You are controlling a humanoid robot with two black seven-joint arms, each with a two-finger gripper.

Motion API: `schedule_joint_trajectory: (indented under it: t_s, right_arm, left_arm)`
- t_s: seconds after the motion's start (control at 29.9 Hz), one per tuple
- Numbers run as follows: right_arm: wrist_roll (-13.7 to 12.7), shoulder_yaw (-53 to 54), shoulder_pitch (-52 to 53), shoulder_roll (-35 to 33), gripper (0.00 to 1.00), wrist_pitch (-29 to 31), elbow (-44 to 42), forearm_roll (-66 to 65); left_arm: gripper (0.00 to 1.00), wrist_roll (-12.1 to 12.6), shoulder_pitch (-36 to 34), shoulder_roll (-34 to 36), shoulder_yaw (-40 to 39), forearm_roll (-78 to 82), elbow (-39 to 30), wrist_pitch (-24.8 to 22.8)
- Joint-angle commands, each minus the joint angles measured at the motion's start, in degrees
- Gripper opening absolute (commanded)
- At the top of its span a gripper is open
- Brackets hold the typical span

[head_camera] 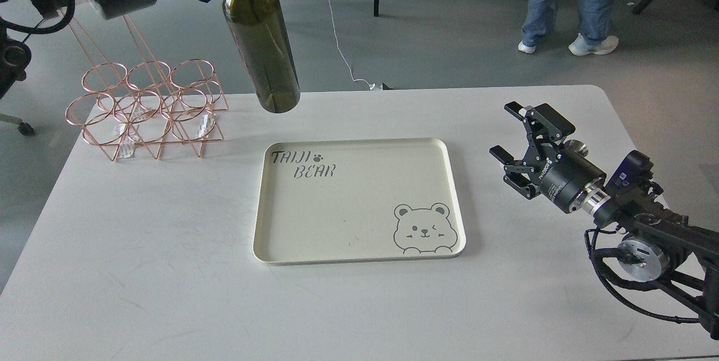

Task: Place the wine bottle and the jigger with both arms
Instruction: 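Lift the wine bottle and carry it over the copper rack, then lower the wine bottle into the copper rack with the left gripper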

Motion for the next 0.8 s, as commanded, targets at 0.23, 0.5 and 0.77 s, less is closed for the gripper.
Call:
schedule_joint_trajectory:
  t_s: [0.23, 0.5, 0.77]
  right_arm:
    - [0.01, 0.05, -0.27, -0.01, 0.99, -0.09, 0.0, -0.08]
    - [0.01, 0.05, -0.27, -0.01, 0.99, -0.09, 0.09, -0.09]
    - [0.01, 0.05, -0.35, -0.01, 0.99, -0.09, 0.09, -0.09]
  left_arm:
    - [0.13, -0.03, -7.48, 4.0, 11.42, -2.49, 11.77, 0.22]
    - [0.13, -0.03, -7.13, 4.0, 11.51, -2.49, 15.3, 0.65]
    - [0.13, -0.03, -6.86, 2.77, 13.62, -2.49, 19.69, 3.38]
